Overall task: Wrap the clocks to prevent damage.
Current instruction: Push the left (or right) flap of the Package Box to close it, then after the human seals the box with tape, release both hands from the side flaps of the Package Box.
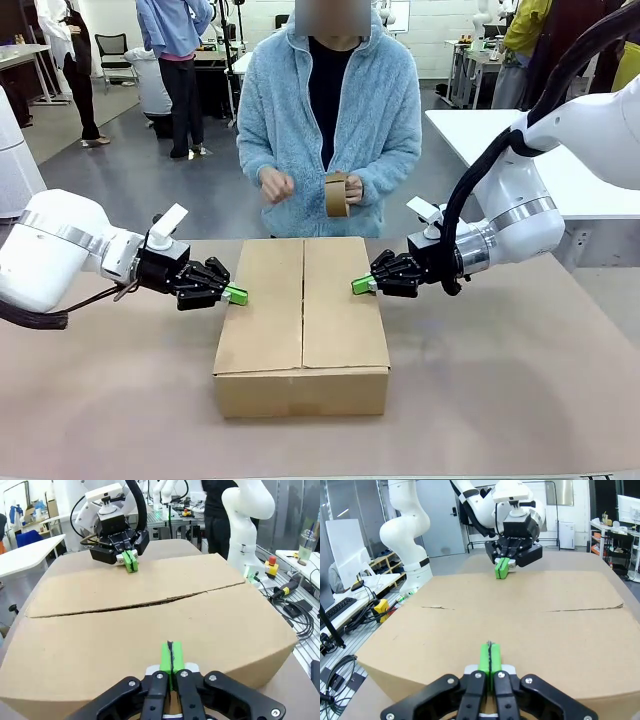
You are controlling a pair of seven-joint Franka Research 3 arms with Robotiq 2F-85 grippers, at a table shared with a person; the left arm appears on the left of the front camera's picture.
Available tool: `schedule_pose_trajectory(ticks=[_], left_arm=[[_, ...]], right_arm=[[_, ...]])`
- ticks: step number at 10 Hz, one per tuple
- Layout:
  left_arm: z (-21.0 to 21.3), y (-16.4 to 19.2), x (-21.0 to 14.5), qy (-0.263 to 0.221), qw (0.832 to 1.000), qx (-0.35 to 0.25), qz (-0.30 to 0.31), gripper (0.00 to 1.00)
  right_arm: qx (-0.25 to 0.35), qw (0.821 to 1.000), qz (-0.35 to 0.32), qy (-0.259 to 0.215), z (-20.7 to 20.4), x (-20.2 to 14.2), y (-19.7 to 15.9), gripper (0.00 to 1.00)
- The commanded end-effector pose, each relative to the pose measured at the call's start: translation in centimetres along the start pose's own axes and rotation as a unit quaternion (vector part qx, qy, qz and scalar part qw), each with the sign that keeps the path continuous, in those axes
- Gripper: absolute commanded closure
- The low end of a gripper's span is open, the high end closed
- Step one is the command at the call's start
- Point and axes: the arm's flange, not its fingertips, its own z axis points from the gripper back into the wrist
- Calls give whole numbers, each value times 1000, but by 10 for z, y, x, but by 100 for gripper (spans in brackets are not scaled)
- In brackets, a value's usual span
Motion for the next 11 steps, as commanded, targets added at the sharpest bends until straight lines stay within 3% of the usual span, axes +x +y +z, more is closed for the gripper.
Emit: schedule_pose_trajectory(ticks=[1,2,3,11], left_arm=[[3,-6,-13,25,1000,2,-19,99],[13,-15,-5,3,1000,-8,-10,99],[1,0,1,1,1000,-1,-1,99],[1,0,1,1,1000,-1,-1,99]], right_arm=[[-4,1000,-4,3,-2,-4,-1,99],[-4,1000,-4,3,-2,-4,-1,99],[-4,1000,-4,3,-2,-4,-1,99],[-4,1000,-4,3,-2,-4,-1,99]])
